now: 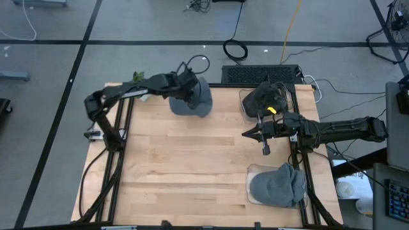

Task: Pick & Place hat
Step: Put the gray cap into the bottom transparent bin

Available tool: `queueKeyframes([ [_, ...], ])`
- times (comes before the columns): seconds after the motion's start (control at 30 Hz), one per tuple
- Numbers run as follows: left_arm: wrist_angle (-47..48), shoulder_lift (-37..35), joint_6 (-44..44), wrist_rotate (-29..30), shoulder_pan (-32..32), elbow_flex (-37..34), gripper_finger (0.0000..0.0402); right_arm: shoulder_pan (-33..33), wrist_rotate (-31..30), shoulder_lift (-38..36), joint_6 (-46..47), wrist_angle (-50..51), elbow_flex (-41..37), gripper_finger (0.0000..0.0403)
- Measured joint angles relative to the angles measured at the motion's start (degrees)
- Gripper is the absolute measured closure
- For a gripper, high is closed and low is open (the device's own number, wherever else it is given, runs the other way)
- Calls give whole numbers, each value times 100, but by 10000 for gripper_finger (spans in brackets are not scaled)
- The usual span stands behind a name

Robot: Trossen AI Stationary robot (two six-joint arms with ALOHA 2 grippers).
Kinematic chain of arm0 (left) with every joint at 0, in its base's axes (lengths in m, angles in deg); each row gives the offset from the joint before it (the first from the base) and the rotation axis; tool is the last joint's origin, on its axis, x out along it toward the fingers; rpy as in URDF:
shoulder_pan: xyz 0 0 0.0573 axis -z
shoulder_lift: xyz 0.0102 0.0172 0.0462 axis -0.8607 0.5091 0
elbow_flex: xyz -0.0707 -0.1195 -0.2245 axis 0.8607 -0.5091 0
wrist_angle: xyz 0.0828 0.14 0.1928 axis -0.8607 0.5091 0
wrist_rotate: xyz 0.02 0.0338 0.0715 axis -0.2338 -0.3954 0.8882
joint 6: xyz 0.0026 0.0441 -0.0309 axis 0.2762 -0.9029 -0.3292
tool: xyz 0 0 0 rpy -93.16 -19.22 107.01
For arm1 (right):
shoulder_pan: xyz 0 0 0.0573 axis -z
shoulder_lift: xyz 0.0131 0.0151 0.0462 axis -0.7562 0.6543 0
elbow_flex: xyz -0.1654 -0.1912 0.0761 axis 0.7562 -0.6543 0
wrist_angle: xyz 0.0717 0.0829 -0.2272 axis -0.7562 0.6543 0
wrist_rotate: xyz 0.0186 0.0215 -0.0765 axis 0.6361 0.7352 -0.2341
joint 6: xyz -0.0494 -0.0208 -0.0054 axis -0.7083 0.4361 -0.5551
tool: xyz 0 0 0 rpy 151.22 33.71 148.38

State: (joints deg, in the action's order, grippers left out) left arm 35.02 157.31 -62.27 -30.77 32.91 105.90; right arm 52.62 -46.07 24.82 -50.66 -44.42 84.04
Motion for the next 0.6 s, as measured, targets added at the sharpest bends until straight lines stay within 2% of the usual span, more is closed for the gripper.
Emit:
queueKeyframes([
  [0.3, -58, -940, 373, 187, 1096, 8, 401, -17, 40, 9, -145, 2, 1, 403],
  [0.43, -107, -1044, 573, 34, 1421, 13, 401, -217, 39, 137, -828, -16, -81, 403],
  [0.6, -291, -1016, 726, -422, 1782, 13, 401, -743, -1065, 621, -1441, -306, -119, 394],
])
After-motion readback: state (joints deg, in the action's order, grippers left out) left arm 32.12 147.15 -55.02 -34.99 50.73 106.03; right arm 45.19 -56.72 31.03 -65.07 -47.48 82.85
